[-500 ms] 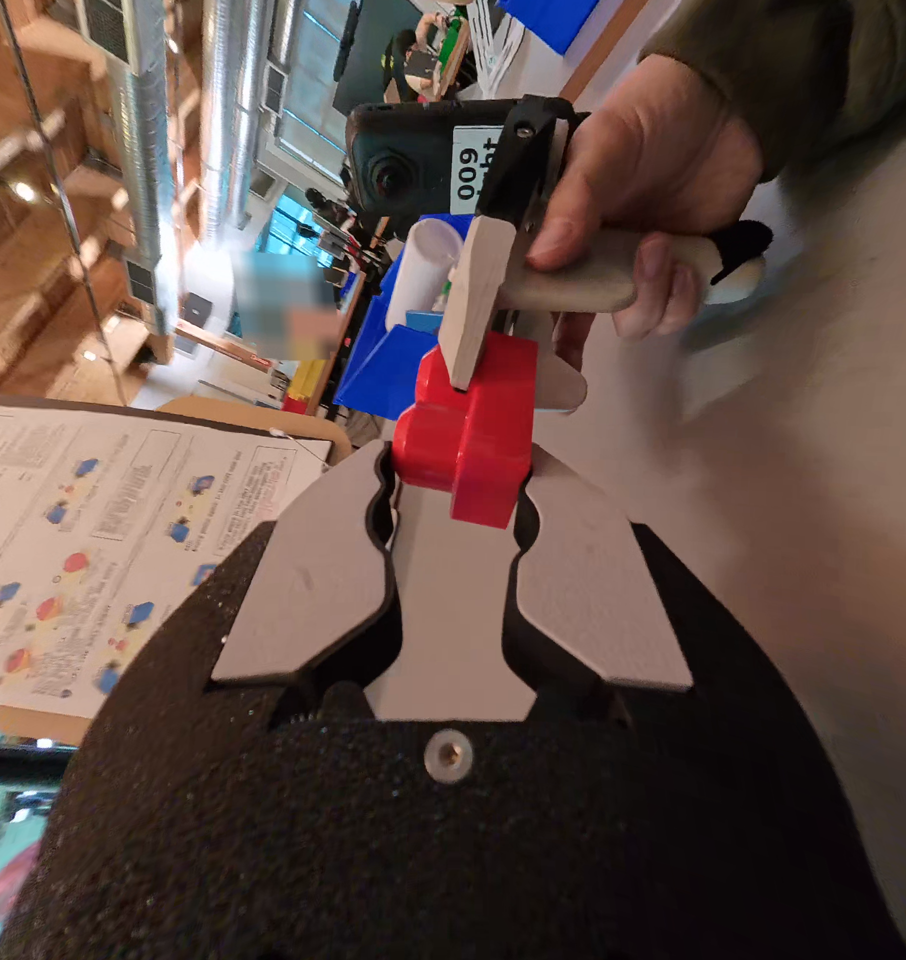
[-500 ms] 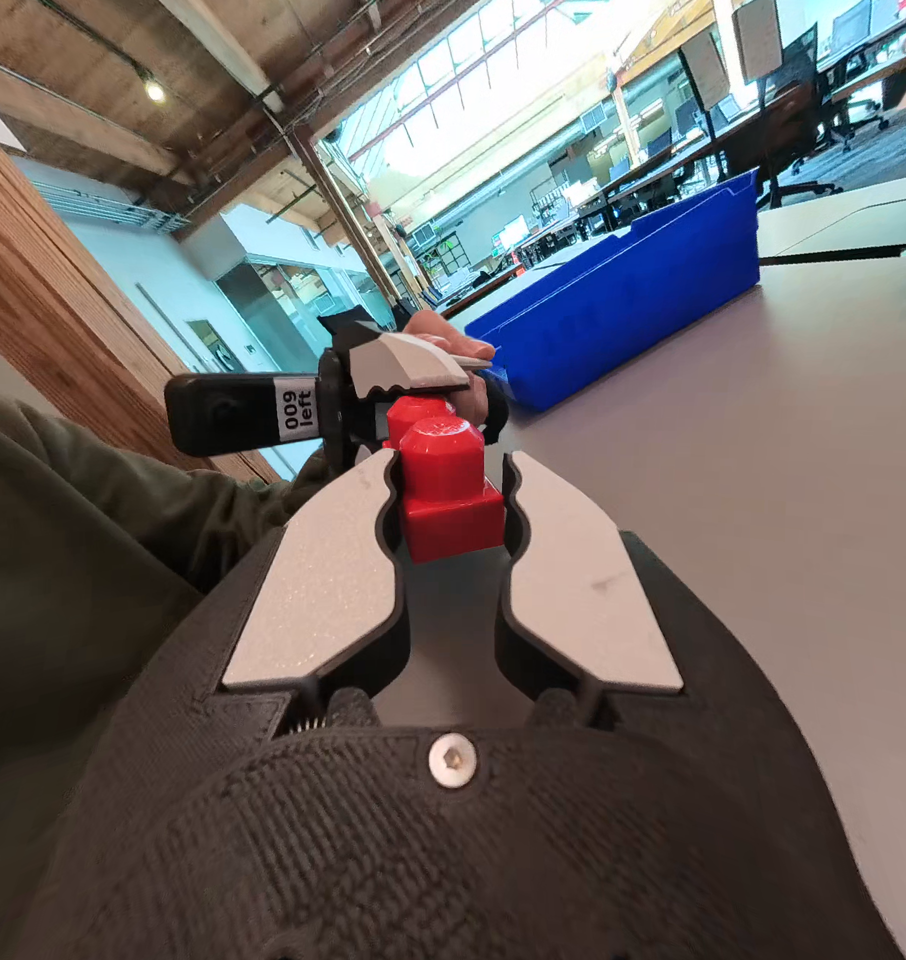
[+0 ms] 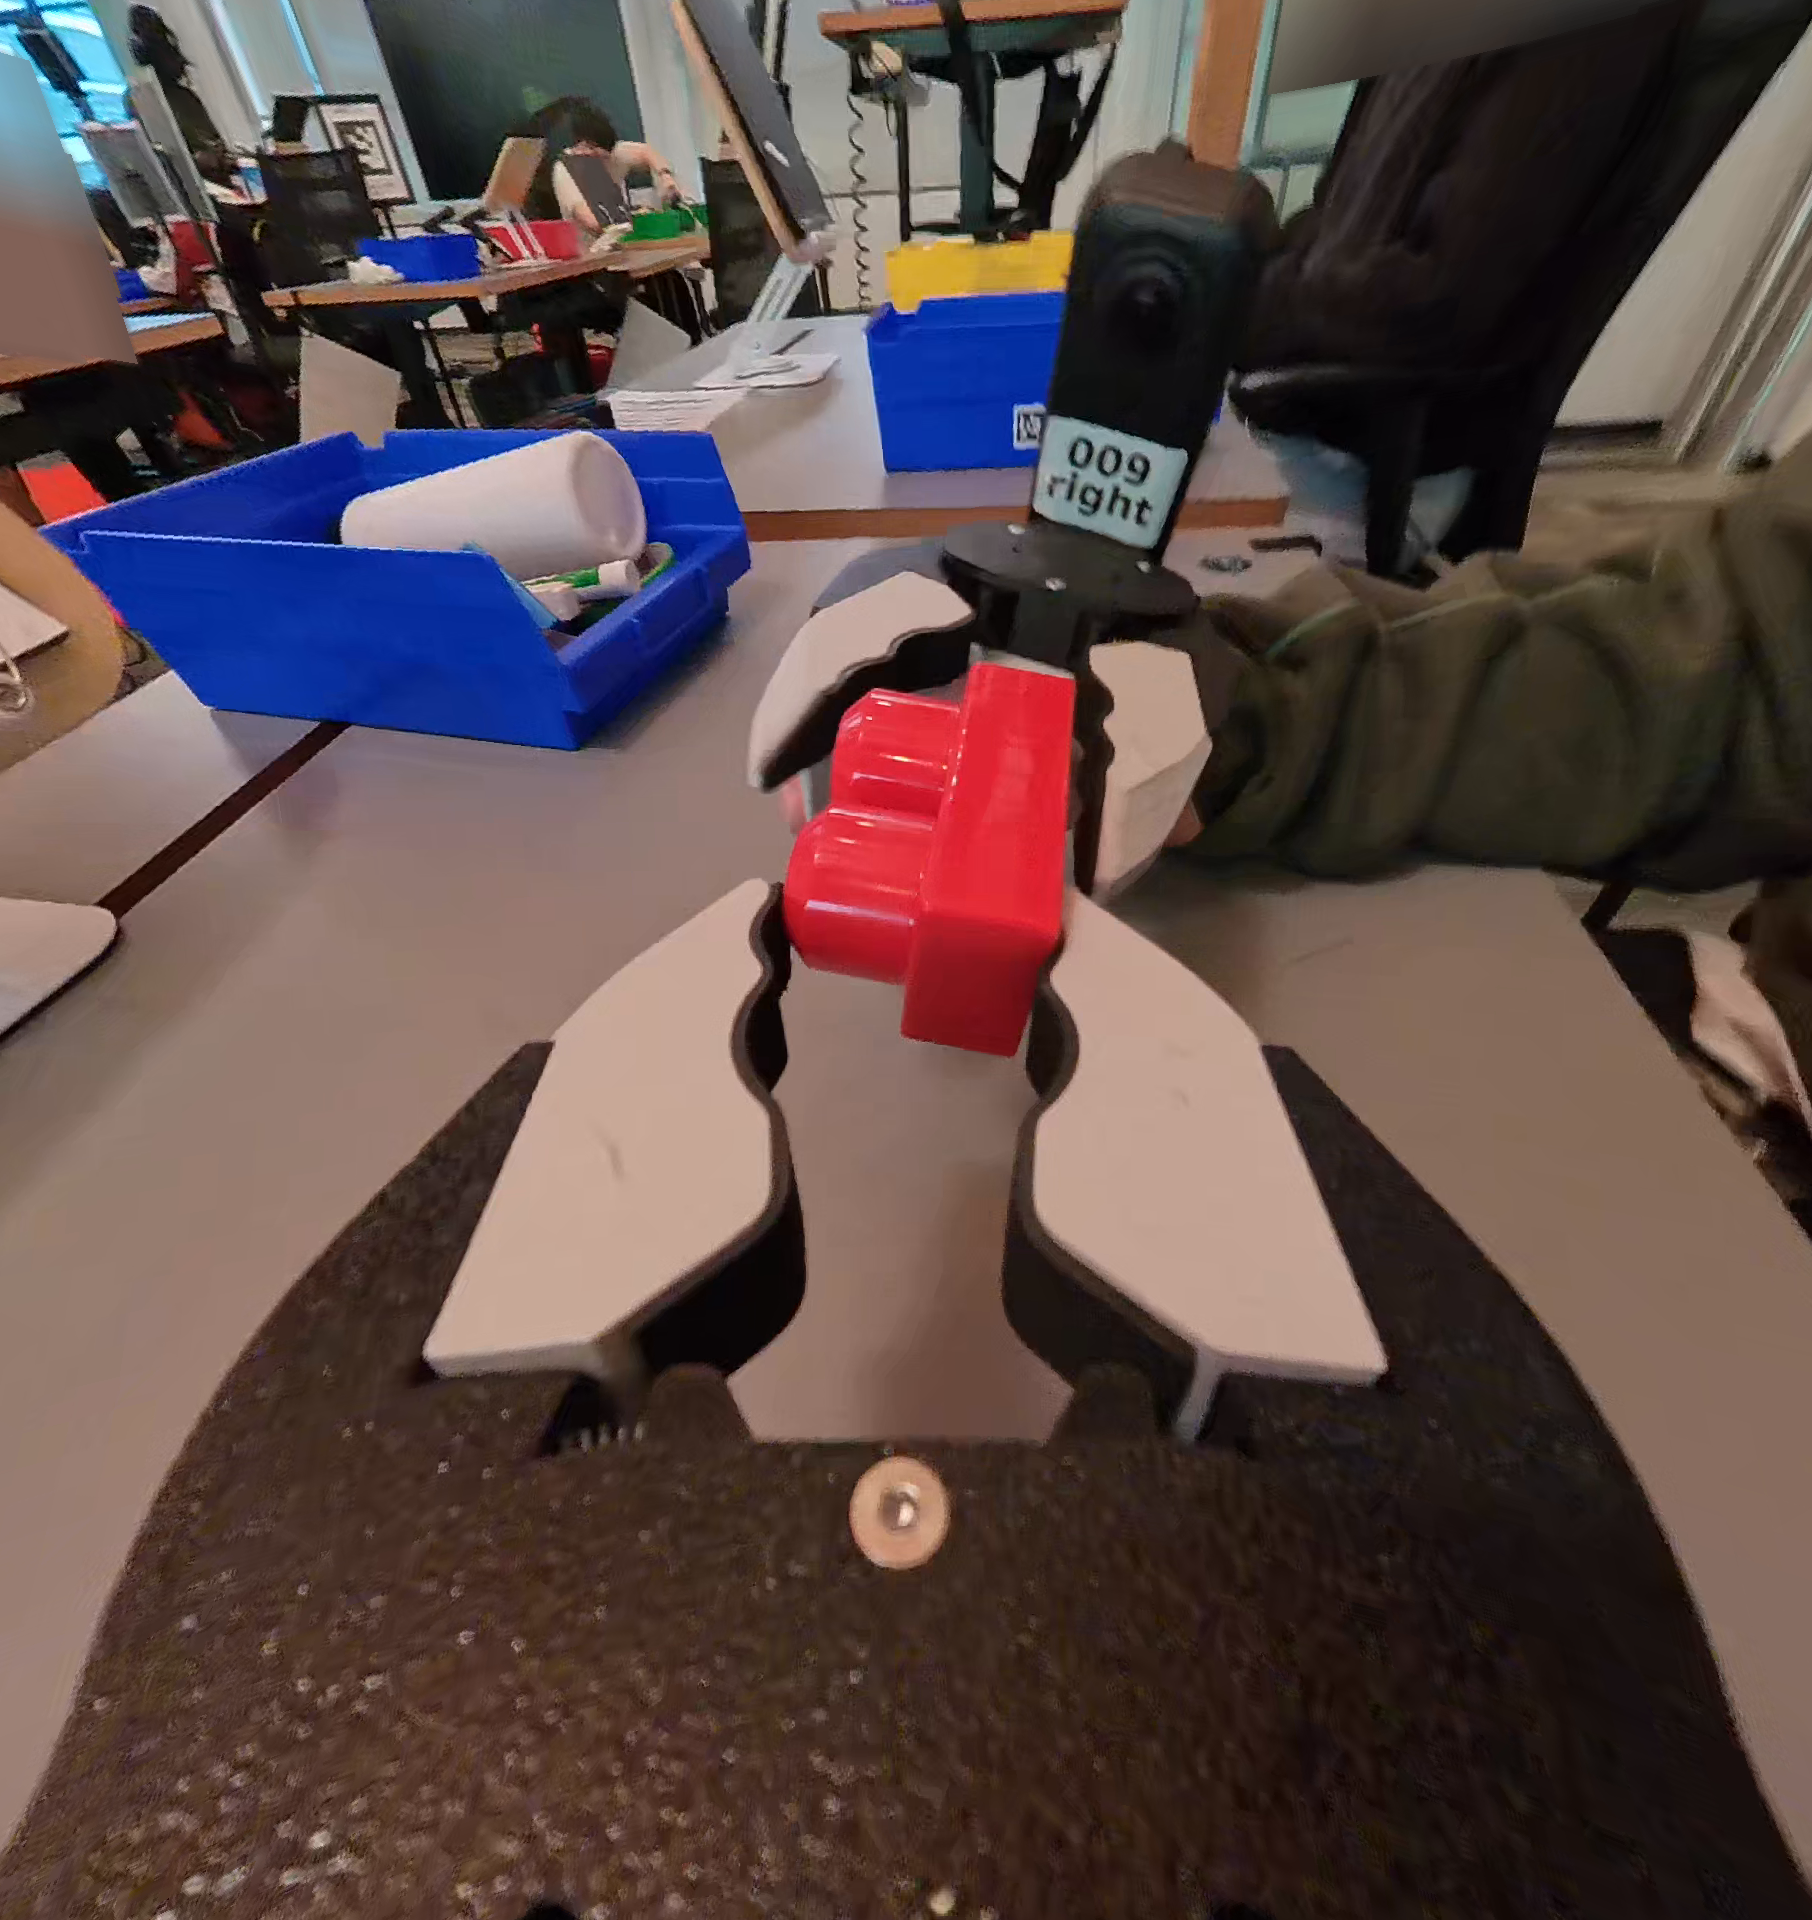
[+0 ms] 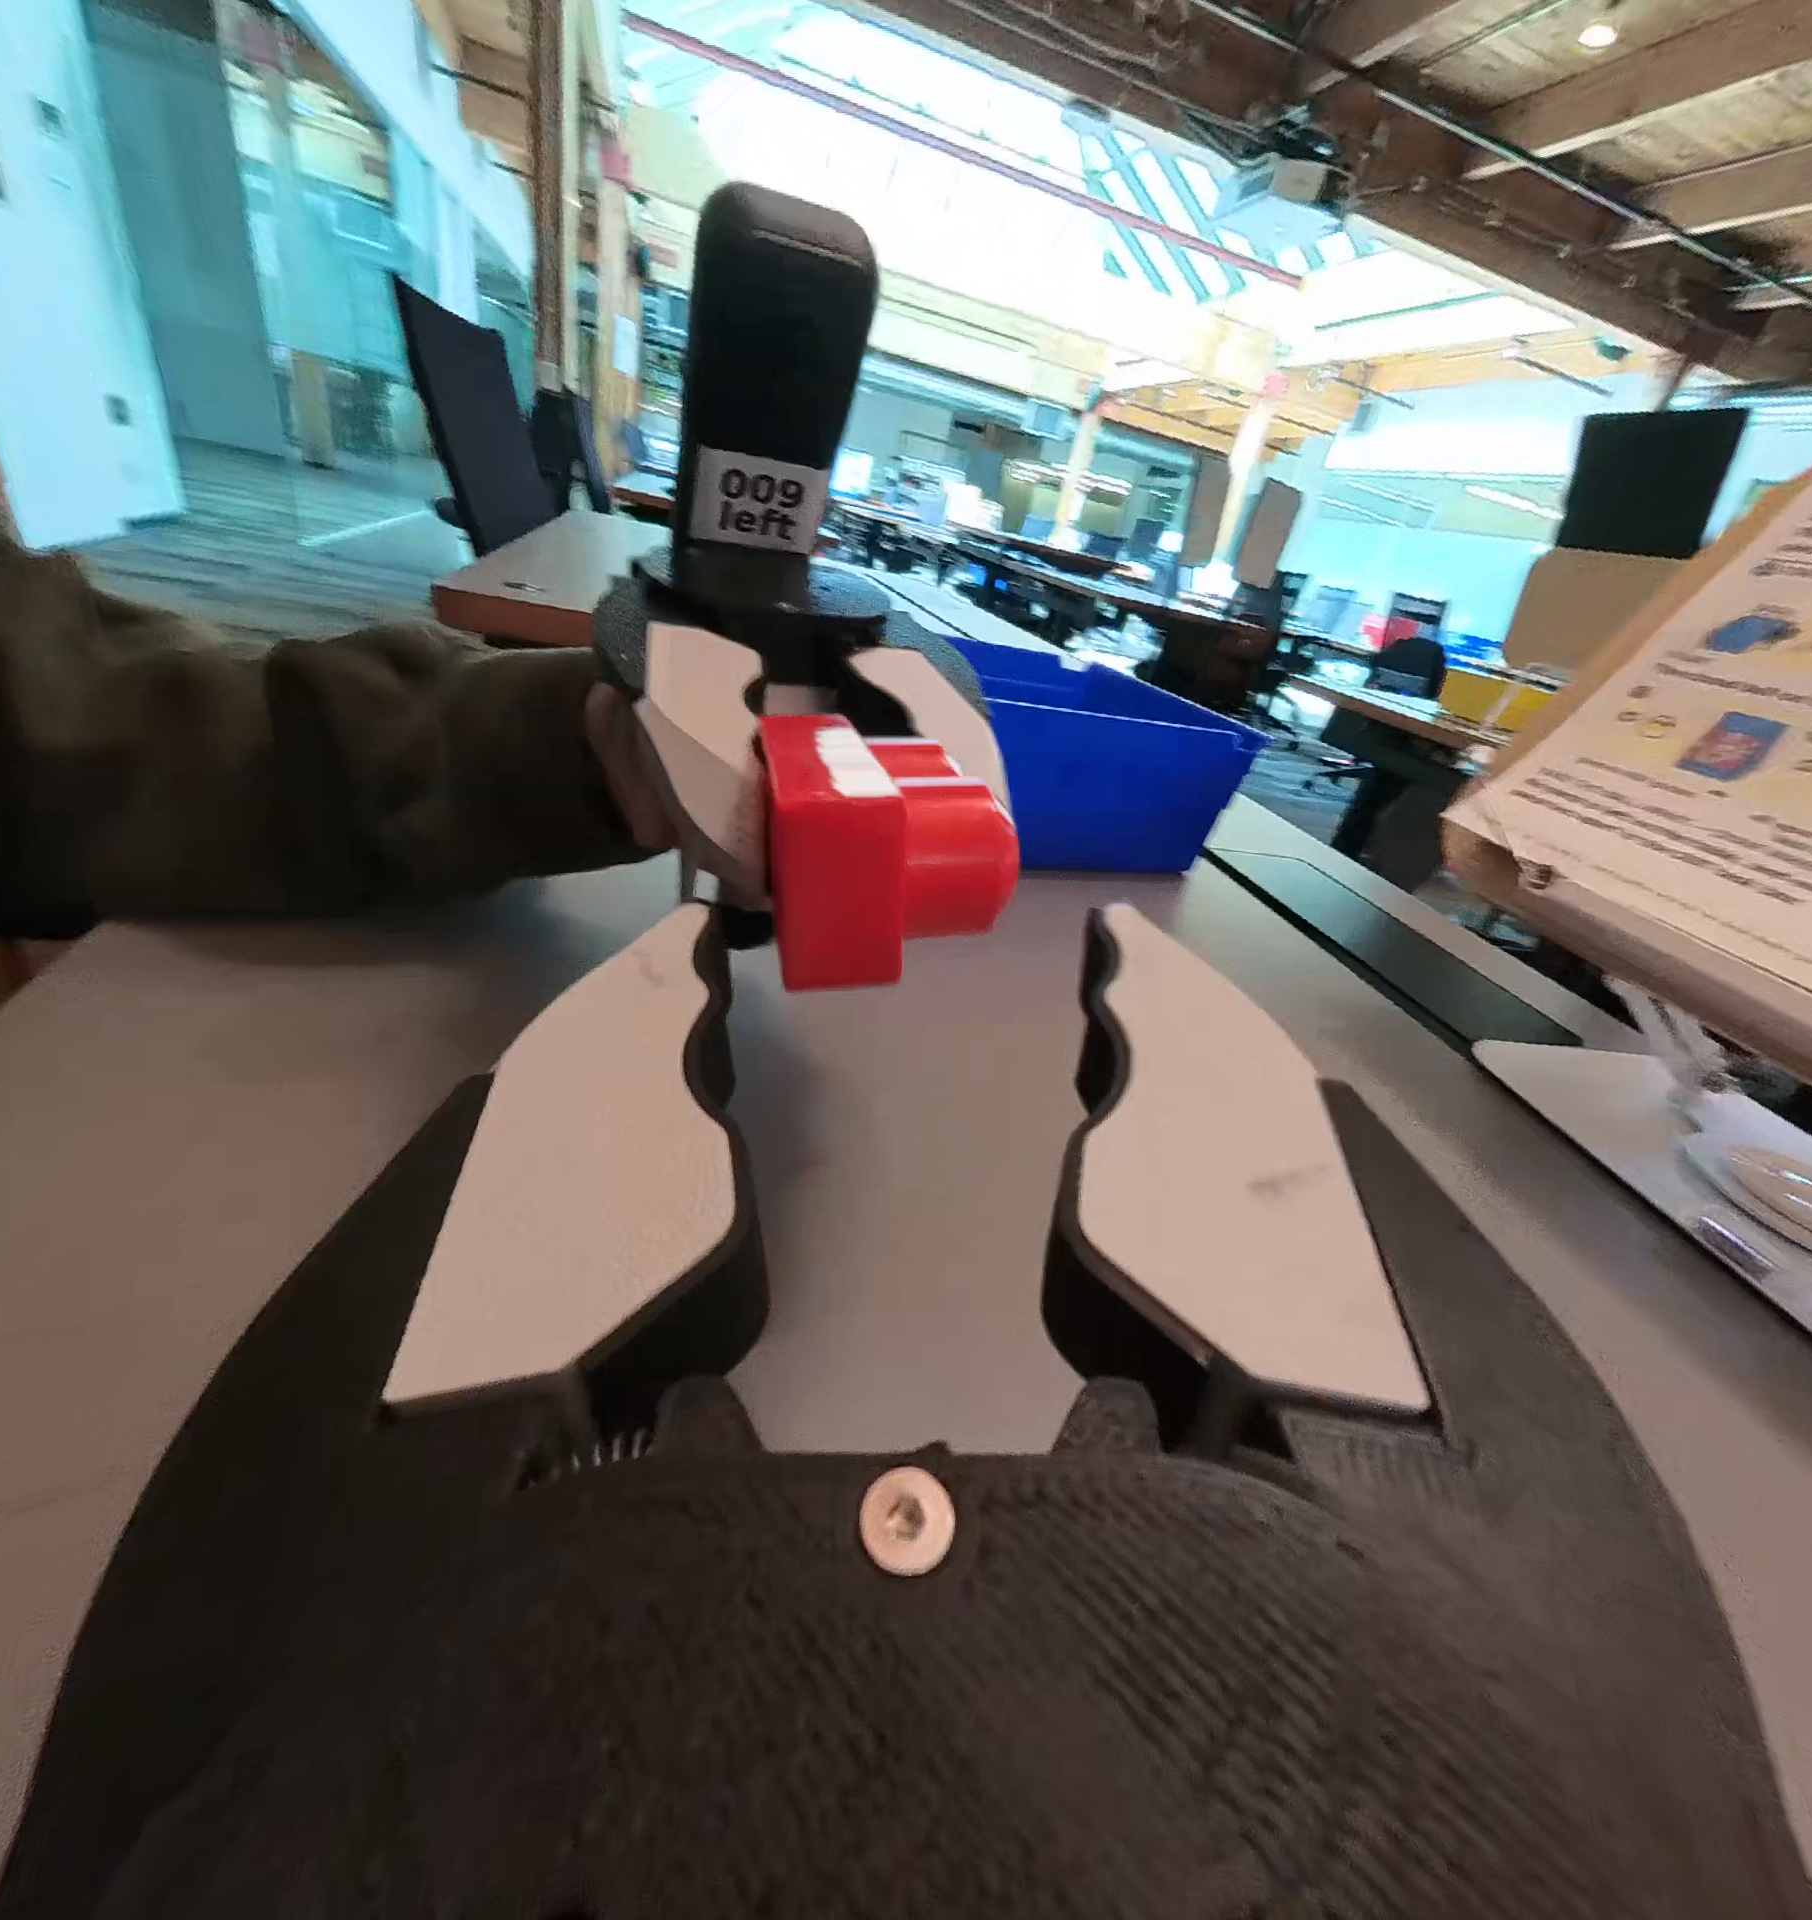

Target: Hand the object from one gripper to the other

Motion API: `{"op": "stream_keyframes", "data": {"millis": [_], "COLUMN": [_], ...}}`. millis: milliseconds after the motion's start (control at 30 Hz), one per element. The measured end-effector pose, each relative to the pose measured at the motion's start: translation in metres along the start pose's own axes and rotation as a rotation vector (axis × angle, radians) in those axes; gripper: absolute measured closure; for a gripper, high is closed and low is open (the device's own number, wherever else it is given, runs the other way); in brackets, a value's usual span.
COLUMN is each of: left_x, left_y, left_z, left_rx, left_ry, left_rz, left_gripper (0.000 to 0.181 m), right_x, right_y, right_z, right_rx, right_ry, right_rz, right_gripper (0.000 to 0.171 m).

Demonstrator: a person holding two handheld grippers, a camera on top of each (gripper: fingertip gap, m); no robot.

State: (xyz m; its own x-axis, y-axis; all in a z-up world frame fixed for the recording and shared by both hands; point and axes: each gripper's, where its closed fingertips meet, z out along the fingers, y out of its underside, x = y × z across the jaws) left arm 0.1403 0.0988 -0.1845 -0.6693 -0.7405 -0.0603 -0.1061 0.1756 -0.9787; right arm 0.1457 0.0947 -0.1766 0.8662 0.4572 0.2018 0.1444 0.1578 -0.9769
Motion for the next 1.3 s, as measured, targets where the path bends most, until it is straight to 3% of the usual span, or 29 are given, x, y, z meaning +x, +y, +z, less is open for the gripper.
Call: {"op": "stream_keyframes", "data": {"millis": [100, 300, 400, 567, 667, 733, 767, 900, 1033, 1200, 1300], "left_x": [0.003, -0.001, -0.007, -0.012, -0.012, -0.011, -0.01, -0.016, -0.017, -0.008, -0.004], "left_y": [0.008, 0.002, -0.003, -0.004, -0.003, 0.0, 0.002, 0.004, -0.01, -0.005, 0.008], "left_z": [0.003, 0.004, 0.0, 0.003, 0.007, 0.009, 0.009, 0.009, -0.001, -0.005, -0.002], "left_rx": [-0.047, 0.017, 0.024, -0.066, -0.105, -0.131, -0.138, -0.164, -0.041, -0.023, -0.081], "left_ry": [0.006, -0.032, -0.146, -0.303, -0.352, -0.343, -0.332, -0.342, -0.284, -0.069, -0.017], "left_rz": [0.057, 0.079, 0.284, 0.616, 0.762, 0.817, 0.825, 0.749, 0.445, 0.023, -0.039], "left_gripper": [0.138, 0.136, 0.117, 0.11, 0.116, 0.142, 0.143, 0.144, 0.144, 0.144, 0.144], "right_x": [-0.008, -0.001, 0.011, 0.016, 0.013, 0.01, 0.01, 0.013, 0.018, 0.008, 0.001], "right_y": [-0.005, -0.004, -0.006, 0.0, 0.009, 0.011, 0.012, 0.014, 0.0, -0.003, -0.004], "right_z": [0.0, -0.001, -0.003, -0.008, -0.005, -0.004, -0.004, -0.003, -0.008, -0.008, -0.005], "right_rx": [0.037, -0.007, 0.041, 0.056, 0.013, 0.003, -0.002, 0.01, 0.064, 0.011, 0.018], "right_ry": [-0.054, -0.072, -0.055, -0.126, -0.156, -0.173, -0.172, -0.136, -0.057, -0.004, -0.013], "right_rz": [0.029, 0.159, 0.356, 0.652, 0.736, 0.759, 0.761, 0.73, 0.486, 0.082, 0.015], "right_gripper": [0.127, 0.129, 0.129, 0.129, 0.129, 0.128, 0.128, 0.127, 0.099, 0.11, 0.118]}}
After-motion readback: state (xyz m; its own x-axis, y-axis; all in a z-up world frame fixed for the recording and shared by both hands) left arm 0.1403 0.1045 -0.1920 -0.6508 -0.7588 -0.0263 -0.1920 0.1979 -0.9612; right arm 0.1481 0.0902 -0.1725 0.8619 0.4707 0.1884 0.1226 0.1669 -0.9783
